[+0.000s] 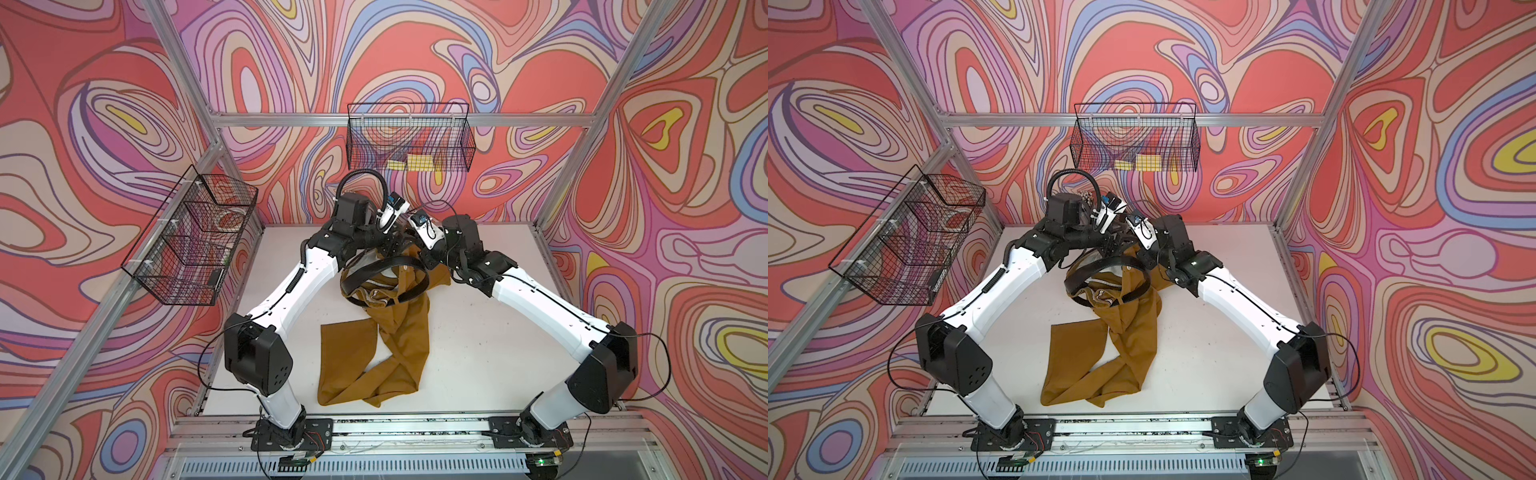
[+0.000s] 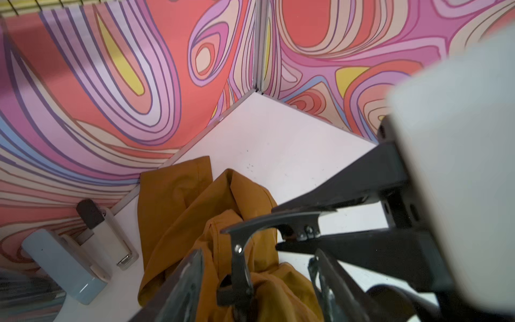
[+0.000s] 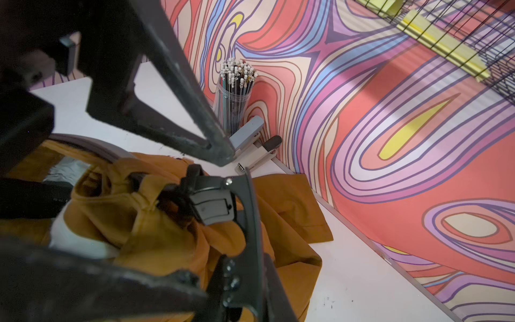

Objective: Remove the belt from the trousers

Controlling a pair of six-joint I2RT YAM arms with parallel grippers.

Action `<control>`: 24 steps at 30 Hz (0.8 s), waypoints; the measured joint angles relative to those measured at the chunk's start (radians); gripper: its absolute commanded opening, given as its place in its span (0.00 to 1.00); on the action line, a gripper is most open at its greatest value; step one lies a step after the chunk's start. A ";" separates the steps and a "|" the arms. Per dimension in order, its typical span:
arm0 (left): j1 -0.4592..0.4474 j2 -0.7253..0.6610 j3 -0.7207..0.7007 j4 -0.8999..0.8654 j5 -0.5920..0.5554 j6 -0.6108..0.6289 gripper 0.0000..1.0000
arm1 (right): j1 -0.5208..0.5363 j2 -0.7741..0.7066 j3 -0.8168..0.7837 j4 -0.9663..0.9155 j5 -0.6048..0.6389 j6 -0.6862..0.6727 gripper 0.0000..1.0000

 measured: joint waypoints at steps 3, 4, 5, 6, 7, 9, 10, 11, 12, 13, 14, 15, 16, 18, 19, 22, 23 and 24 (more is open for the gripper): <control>0.000 0.020 0.014 -0.053 -0.076 0.000 0.56 | 0.003 0.000 0.000 0.004 0.014 0.000 0.00; -0.002 0.029 0.025 -0.069 -0.100 -0.002 0.55 | 0.003 0.000 0.000 0.004 0.021 0.000 0.00; -0.004 0.043 0.044 -0.090 -0.130 -0.005 0.54 | 0.003 0.000 0.000 0.004 0.032 0.000 0.00; -0.006 0.056 0.063 -0.106 -0.156 -0.008 0.54 | 0.003 0.000 0.000 0.004 0.041 0.000 0.00; -0.010 0.070 0.083 -0.122 -0.185 -0.010 0.54 | 0.003 0.000 0.000 0.005 0.055 0.000 0.00; -0.016 0.087 0.109 -0.146 -0.223 -0.018 0.54 | 0.004 0.000 0.000 0.005 0.077 0.000 0.00; -0.020 0.090 0.114 -0.154 -0.240 -0.024 0.54 | 0.006 0.001 0.000 0.004 0.089 -0.002 0.00; -0.022 0.090 0.114 -0.161 -0.255 -0.032 0.54 | 0.009 0.001 0.000 0.002 0.102 -0.004 0.00; -0.022 0.089 0.114 -0.166 -0.266 -0.037 0.54 | 0.011 0.001 0.000 0.002 0.117 -0.004 0.00; -0.016 0.089 0.110 -0.168 -0.279 -0.048 0.55 | 0.012 0.001 0.000 0.003 0.136 -0.005 0.00; -0.006 0.087 0.103 -0.168 -0.288 -0.061 0.56 | 0.011 0.001 0.000 0.008 0.154 -0.005 0.00; 0.006 0.087 0.093 -0.167 -0.292 -0.072 0.57 | 0.009 0.001 0.000 0.010 0.168 -0.004 0.00; 0.023 0.085 0.079 -0.167 -0.294 -0.084 0.58 | 0.005 0.001 0.000 0.015 0.183 -0.003 0.00; 0.055 0.083 0.053 -0.167 -0.295 -0.096 0.60 | -0.007 -0.003 0.000 0.023 0.203 0.002 0.00; 0.070 0.082 0.038 -0.166 -0.294 -0.097 0.60 | -0.015 -0.006 0.000 0.024 0.207 0.006 0.00; 0.094 0.074 -0.019 -0.150 -0.290 -0.093 0.59 | -0.045 -0.023 0.000 0.022 0.211 0.014 0.00; 0.095 0.069 -0.041 -0.140 -0.286 -0.090 0.55 | -0.052 -0.026 0.004 0.017 0.211 0.016 0.00; 0.095 0.063 -0.059 -0.131 -0.281 -0.087 0.51 | -0.058 -0.026 0.011 0.008 0.210 0.019 0.00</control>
